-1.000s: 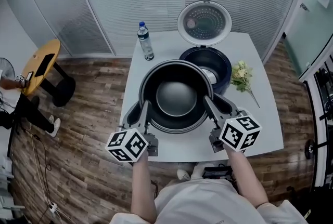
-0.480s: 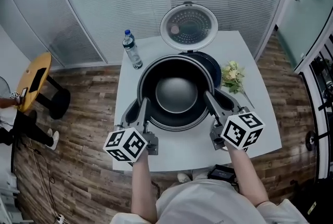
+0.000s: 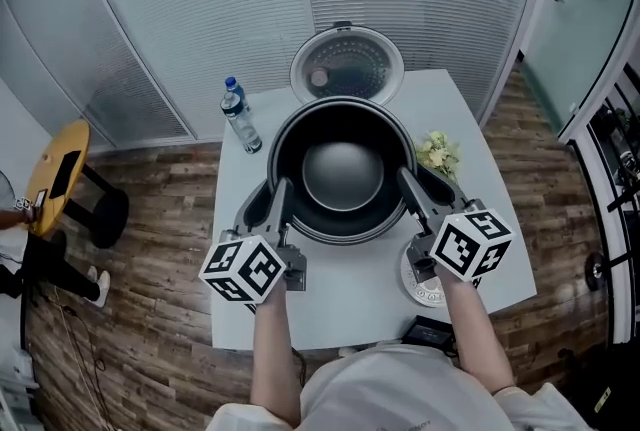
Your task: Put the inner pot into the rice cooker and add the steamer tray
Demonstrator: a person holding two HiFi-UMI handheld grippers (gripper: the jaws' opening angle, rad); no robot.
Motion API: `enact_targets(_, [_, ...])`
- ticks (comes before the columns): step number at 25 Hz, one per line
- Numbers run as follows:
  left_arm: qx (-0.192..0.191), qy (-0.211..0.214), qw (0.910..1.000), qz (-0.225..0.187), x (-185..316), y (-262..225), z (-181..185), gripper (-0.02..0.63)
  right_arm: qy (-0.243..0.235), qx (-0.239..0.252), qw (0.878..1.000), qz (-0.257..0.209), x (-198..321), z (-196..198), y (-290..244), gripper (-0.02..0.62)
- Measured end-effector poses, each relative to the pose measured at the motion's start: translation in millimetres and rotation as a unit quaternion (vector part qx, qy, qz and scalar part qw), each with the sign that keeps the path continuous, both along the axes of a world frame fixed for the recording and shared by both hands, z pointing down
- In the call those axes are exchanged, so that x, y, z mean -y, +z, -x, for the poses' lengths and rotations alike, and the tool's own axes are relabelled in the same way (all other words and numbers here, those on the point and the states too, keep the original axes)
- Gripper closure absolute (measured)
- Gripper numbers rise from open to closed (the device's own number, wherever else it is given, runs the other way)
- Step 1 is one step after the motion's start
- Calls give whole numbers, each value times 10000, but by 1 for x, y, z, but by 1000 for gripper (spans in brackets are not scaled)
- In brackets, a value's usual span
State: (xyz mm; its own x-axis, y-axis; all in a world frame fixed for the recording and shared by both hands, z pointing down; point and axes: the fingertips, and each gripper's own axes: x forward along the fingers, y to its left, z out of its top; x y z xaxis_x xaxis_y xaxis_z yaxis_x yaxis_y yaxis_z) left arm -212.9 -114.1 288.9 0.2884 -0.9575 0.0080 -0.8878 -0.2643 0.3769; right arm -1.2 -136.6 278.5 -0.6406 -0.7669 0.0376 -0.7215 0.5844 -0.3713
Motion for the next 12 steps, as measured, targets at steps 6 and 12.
enact_targets(6, [-56,73,10000,-10,24,0,-8,522,84,-31,10000,-28,19,-9,-2,503])
enact_targets(12, [-23,219,9998,3,44,5,-21,522,205,-10,9998,41,34,-22,5,503])
